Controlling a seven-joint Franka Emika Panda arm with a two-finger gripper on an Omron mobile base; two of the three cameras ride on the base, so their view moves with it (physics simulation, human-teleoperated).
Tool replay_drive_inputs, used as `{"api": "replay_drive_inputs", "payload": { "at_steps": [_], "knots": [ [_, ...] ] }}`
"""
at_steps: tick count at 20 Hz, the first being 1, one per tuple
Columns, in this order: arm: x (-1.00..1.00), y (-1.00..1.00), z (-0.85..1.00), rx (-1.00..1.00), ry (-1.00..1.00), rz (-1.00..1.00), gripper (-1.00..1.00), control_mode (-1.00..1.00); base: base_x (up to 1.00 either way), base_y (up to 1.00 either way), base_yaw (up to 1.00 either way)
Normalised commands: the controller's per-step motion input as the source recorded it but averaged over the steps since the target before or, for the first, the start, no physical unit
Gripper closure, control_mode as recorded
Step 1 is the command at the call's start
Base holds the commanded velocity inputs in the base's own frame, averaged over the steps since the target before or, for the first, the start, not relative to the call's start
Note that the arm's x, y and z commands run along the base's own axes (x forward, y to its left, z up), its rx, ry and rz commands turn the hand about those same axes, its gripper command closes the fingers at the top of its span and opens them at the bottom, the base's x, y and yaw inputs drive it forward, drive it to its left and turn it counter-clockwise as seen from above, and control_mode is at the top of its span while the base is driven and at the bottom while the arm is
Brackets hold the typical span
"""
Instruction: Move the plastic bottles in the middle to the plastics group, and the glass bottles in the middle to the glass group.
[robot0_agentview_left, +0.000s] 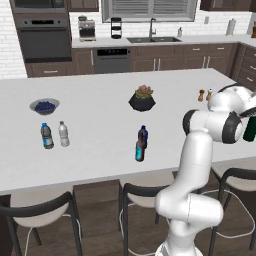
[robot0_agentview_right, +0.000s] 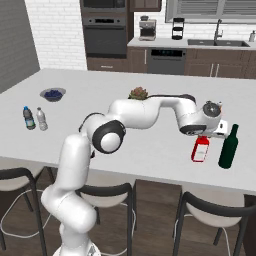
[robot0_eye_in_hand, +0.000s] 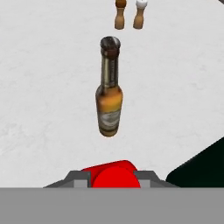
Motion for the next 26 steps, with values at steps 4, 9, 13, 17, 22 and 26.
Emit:
{"api": "replay_drive_inputs", "payload": {
  "at_steps": [4,9,13,17,22,26],
  "knots": [
    [0.17,0.0,-0.32,0.0,0.04,0.0,1.0,-1.0,0.0,0.0,0.0],
    [0.0,0.01,0.0,0.0,0.0,0.0,1.0,-1.0,0.0,0.0,0.0],
    [-0.13,0.1,0.02,0.0,-0.03,0.0,1.0,-1.0,0.0,0.0,0.0],
    [-0.08,0.26,0.0,-0.09,-0.01,0.03,1.0,-1.0,0.0,0.0,0.0],
    [-0.02,0.34,0.0,-0.16,0.0,0.02,1.0,-1.0,0.0,0.0,0.0],
    [0.0,0.04,-0.03,-0.04,0.0,0.0,1.0,-1.0,0.0,0.0,0.0]
  ]
}}
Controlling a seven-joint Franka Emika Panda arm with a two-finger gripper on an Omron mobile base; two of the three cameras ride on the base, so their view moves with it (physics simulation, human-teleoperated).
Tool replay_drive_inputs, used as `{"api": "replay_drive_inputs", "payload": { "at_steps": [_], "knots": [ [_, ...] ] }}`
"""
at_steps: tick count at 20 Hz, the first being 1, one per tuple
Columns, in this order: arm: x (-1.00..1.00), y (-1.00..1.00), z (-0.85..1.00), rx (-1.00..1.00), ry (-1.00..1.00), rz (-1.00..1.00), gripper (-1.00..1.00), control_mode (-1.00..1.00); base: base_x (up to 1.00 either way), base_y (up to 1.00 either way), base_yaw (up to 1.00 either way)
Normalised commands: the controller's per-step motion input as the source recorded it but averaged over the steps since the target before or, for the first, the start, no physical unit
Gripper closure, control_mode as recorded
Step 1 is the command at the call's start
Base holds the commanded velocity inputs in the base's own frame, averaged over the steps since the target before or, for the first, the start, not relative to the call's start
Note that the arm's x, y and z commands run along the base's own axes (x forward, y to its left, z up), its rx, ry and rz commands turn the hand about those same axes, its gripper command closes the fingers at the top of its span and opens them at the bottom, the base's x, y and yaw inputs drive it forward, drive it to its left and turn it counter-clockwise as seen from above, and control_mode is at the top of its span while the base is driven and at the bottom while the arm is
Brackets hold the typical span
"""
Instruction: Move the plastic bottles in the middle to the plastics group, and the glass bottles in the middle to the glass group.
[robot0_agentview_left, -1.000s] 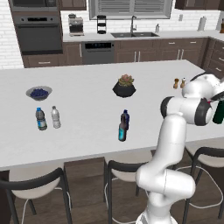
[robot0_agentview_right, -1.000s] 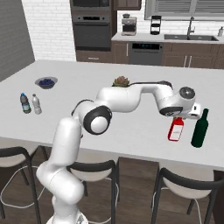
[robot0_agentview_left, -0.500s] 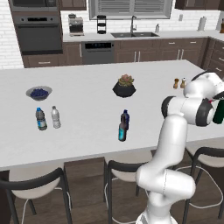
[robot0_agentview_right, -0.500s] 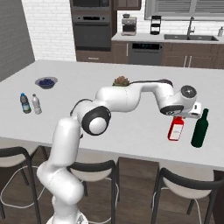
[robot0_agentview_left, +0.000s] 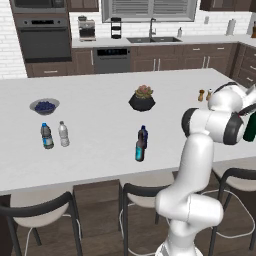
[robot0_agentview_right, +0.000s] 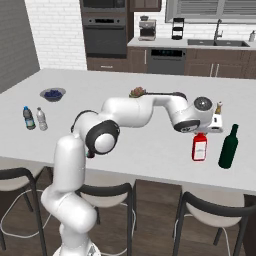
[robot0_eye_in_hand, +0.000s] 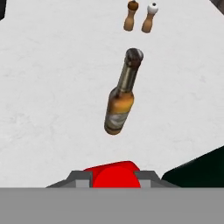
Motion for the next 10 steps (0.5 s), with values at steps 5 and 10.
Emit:
{"api": "replay_drive_inputs", "payload": {
  "at_steps": [5,10],
  "knots": [
    [0.0,-0.13,-0.01,0.02,0.0,0.0,1.0,-1.0,0.0,0.0,0.0],
    [0.0,-0.07,-0.06,0.01,0.0,-0.01,1.0,-1.0,0.0,0.0,0.0]
  ]
}}
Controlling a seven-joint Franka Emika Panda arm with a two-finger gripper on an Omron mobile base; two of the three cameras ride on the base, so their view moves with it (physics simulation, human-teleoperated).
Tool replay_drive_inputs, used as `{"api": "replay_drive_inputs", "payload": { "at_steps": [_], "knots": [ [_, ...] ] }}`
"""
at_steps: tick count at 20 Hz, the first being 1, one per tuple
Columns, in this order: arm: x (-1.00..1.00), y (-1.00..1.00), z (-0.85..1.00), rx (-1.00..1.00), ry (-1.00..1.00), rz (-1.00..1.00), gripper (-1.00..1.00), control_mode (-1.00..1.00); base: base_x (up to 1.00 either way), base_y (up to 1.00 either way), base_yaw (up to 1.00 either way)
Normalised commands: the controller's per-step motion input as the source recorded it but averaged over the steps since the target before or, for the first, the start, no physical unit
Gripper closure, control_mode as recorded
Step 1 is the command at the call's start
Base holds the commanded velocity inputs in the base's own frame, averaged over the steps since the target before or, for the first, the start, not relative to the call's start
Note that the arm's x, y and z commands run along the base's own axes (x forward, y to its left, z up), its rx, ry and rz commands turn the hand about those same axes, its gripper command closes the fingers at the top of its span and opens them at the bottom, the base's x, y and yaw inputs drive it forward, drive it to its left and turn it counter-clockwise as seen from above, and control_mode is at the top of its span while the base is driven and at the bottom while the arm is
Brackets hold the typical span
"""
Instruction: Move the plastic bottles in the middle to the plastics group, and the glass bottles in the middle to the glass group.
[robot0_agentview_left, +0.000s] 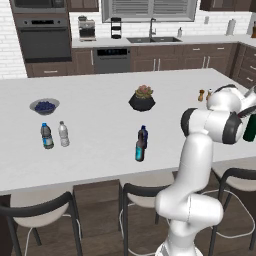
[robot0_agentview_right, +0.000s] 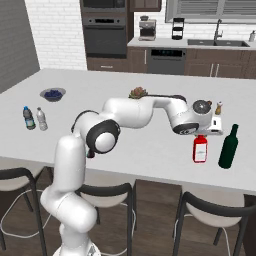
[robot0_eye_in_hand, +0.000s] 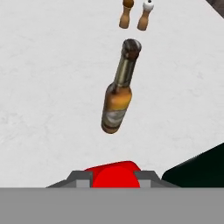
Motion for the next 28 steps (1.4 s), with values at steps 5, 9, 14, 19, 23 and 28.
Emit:
{"api": "replay_drive_inputs", "payload": {
  "at_steps": [5,9,14,19,23,28],
  "knots": [
    [0.04,-0.2,0.0,0.07,0.02,-0.06,1.0,-1.0,0.0,0.0,0.0],
    [0.04,-0.15,0.0,0.11,0.0,-0.04,1.0,-1.0,0.0,0.0,0.0],
    [0.0,0.0,0.0,0.0,0.0,0.0,-1.0,-1.0,0.0,0.0,0.0],
    [0.0,0.0,0.0,0.0,0.0,0.0,-1.0,-1.0,0.0,0.0,0.0],
    [0.0,0.0,0.0,0.0,0.0,0.0,-1.0,-1.0,0.0,0.0,0.0],
    [-0.03,0.0,0.17,0.0,0.0,0.0,-1.0,-1.0,0.0,0.0,0.0]
  ]
}}
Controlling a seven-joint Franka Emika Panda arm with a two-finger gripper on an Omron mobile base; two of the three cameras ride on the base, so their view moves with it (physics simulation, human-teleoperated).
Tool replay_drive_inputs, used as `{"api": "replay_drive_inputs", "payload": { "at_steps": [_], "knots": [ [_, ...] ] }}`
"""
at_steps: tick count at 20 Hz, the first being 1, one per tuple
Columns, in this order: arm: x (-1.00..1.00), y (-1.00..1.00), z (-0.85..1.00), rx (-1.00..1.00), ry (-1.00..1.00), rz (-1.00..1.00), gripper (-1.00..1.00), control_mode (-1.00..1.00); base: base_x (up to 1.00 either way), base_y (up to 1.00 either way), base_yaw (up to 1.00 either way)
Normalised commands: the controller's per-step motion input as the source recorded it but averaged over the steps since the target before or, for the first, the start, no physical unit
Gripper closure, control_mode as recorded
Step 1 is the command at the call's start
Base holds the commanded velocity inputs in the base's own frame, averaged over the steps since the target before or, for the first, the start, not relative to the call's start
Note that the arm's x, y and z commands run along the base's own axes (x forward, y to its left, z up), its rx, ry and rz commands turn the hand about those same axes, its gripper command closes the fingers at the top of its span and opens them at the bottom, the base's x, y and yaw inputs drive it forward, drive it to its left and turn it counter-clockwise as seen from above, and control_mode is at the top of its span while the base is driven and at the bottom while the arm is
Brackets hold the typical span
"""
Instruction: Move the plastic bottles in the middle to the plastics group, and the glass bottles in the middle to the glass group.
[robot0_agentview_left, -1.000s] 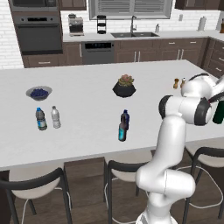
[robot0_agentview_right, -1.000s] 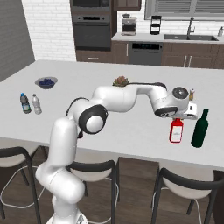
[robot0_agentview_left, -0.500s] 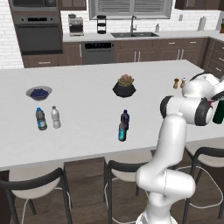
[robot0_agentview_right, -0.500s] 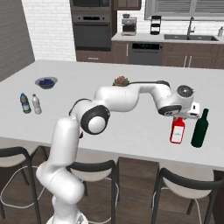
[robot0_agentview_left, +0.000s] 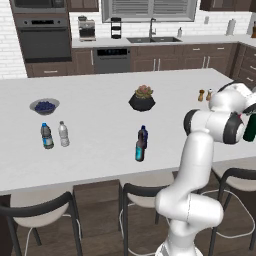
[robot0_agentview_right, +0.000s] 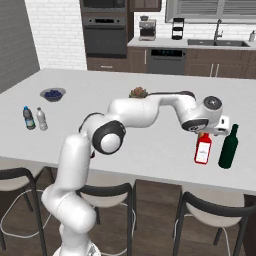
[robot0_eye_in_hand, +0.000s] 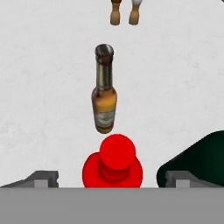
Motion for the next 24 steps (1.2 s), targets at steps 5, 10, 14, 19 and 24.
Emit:
{"api": "replay_drive_inputs", "payload": {
  "at_steps": [5,10,14,19,24],
  "knots": [
    [-0.34,0.15,0.47,0.0,-0.01,0.0,-1.0,-1.0,0.0,0.0,0.0],
    [-0.37,0.62,0.23,-0.02,0.0,0.0,-1.0,-1.0,0.0,0.0,0.0],
    [-0.44,0.97,0.26,-0.08,0.0,0.02,-1.0,-1.0,0.0,0.0,0.0],
    [-0.91,1.0,0.07,-0.11,0.0,0.08,-1.0,-1.0,0.0,0.0,0.0],
    [-0.83,1.0,0.0,-0.14,0.01,0.19,-1.0,-1.0,0.0,0.0,0.0]
  ]
}}
